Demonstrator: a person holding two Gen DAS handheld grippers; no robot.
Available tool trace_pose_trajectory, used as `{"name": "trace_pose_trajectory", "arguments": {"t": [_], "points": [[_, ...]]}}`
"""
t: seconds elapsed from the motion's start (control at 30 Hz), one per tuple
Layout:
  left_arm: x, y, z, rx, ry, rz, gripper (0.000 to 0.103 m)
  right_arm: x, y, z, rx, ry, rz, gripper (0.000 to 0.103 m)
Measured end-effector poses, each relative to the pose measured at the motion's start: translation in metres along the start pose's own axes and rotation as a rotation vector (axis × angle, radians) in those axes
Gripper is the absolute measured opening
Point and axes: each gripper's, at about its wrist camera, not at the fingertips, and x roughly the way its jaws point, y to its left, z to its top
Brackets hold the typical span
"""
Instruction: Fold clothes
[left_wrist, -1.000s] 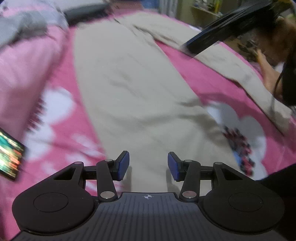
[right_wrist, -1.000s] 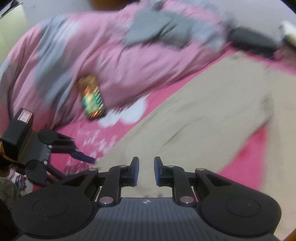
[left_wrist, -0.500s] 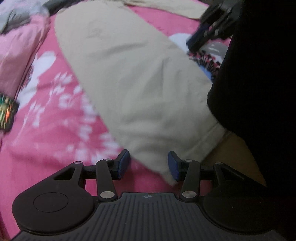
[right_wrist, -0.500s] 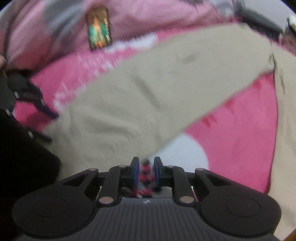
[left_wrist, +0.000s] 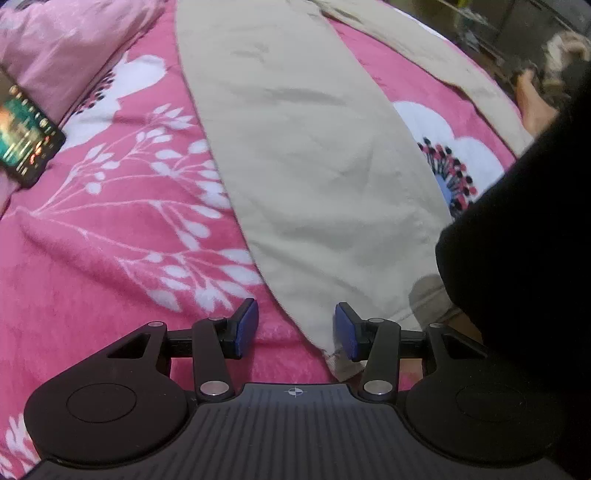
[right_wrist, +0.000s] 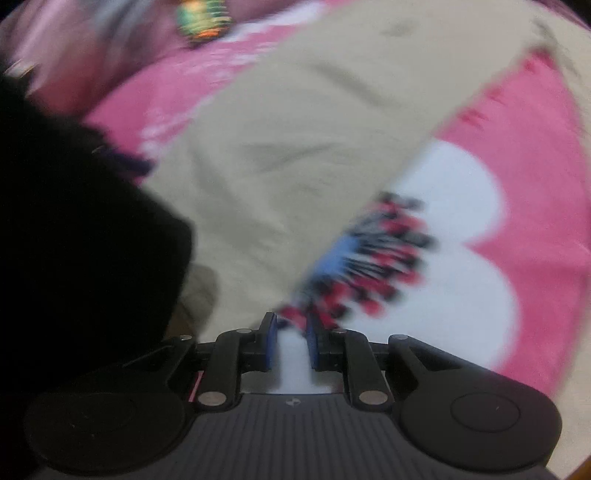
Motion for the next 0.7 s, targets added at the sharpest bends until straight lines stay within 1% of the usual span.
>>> {"name": "trace_pose_trajectory", "arguments": {"t": [0.07,0.2,0.27,0.37,0.43,0.53,0.63,0.7], "points": [[-0.005,0.003,0.0,-0.034,-0.01,0.006,0.046,-0.028,-0.008,0.007,0.099,-0.044,-0.082,0.023],[-0.014,0.018,0.002,-0.126,-0.059,0.035,0.046,-0.111,-0.025,0.024,0.27,-0.237,-0.18,0.025],[-0.02,0.026,0.006,-0.165,-0.103,0.036,0.046,-0.164,-0.027,0.033,0.326,-0.353,-0.247,0.025],[-0.03,0.039,0.013,-0.214,-0.18,0.031,0.046,-0.259,-0.02,0.033,0.352,-0.534,-0.309,0.025],[-0.036,0.044,0.023,-0.233,-0.229,0.026,0.046,-0.326,-0.011,0.038,0.333,-0.64,-0.342,0.026],[-0.043,0.049,0.041,-0.26,-0.282,0.024,0.046,-0.417,0.007,0.049,0.227,-0.761,-0.361,0.03],[-0.054,0.052,0.068,-0.297,-0.33,0.004,0.046,-0.498,0.023,0.051,0.164,-0.944,-0.383,0.031],[-0.064,0.051,0.095,-0.293,-0.367,-0.002,0.046,-0.538,0.027,0.049,0.153,-1.074,-0.409,0.031]]}}
